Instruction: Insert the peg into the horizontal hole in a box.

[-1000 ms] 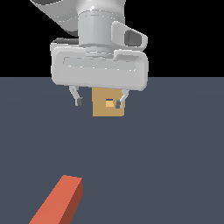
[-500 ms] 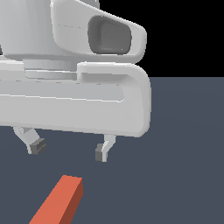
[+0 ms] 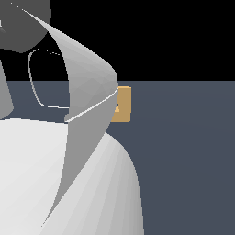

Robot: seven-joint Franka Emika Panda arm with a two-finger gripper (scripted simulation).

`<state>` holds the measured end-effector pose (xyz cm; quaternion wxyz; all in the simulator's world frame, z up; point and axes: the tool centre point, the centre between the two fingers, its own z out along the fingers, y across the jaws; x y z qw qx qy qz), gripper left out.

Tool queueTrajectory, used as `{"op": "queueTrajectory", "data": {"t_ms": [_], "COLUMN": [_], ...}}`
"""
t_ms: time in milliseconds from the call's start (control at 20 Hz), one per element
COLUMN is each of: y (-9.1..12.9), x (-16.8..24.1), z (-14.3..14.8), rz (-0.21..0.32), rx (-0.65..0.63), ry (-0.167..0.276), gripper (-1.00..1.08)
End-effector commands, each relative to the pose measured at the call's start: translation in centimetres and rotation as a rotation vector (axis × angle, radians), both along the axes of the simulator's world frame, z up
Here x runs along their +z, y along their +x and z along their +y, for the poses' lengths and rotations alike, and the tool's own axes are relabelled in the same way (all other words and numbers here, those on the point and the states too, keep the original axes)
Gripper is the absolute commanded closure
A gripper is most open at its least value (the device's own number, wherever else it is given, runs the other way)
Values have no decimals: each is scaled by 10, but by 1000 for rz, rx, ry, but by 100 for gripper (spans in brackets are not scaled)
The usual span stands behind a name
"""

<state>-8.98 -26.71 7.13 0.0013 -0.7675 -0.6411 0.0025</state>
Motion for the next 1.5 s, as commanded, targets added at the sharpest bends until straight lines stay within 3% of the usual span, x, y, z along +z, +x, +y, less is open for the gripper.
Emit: {"op": "queueTrajectory", "data": {"t_ms": [0,550,1300,1350,1450], "y": [-3,-3,-2,-2,-2], "x": [-3,-7,-54,-54,-54], "z": [-11,-14,-13,-13,-13], "rz": [-5,-5,-6,-6,-6], "rx": [-6,-9,-7,-7,-7], "ry": [0,1,1,1,1], "gripper": [-92,-92,-92,108,108]}}
